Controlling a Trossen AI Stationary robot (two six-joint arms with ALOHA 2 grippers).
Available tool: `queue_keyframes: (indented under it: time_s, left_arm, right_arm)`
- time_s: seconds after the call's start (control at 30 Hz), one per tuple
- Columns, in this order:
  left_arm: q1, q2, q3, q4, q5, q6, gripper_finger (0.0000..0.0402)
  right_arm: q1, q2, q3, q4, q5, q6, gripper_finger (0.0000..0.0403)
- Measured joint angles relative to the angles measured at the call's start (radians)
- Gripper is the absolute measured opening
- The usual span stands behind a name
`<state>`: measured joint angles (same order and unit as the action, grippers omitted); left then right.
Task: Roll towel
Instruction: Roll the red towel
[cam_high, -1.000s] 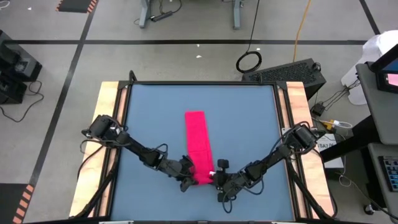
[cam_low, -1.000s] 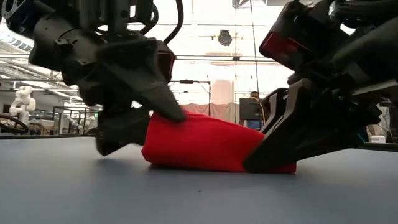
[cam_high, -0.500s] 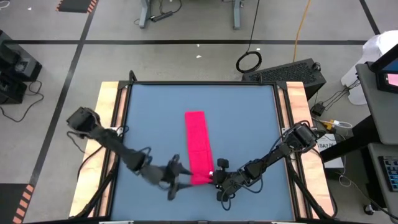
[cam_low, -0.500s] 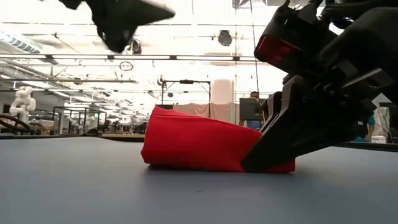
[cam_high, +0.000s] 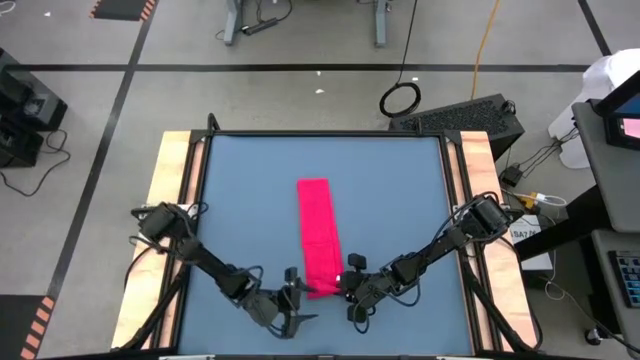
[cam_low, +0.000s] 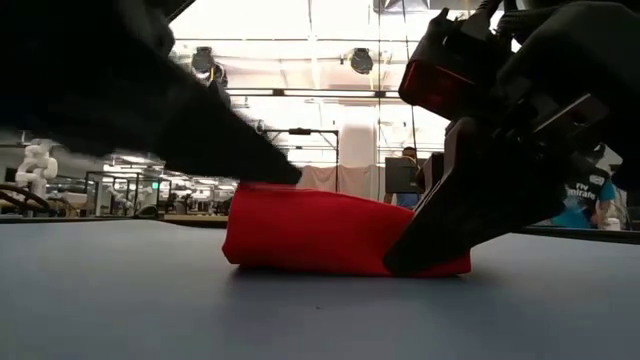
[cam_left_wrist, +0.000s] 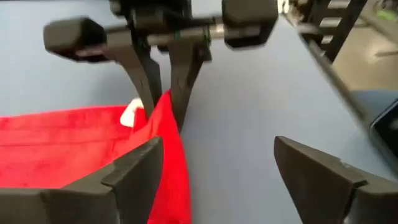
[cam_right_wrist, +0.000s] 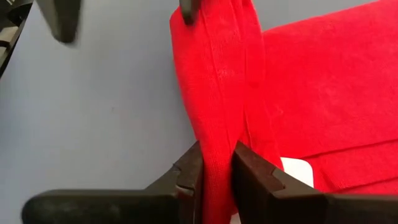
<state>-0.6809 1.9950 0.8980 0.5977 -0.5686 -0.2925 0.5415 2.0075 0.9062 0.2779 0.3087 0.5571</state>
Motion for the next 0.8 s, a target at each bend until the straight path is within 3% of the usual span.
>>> queue_keyframes:
  time_s: [0.23, 0.8]
  left_arm:
    - [0.005, 0.038, 0.016, -0.009, -0.071, 0.046, 0.0321]
    - [0.03, 0.04, 0.016, 0.001, -0.074, 0.146, 0.0321]
  right_arm:
    - [0.0, 0.0, 0.0, 0.0, -0.001, 0.008, 0.0061]
    - [0.0, 0.0, 0.0, 0.001, -0.017, 0.008, 0.0061]
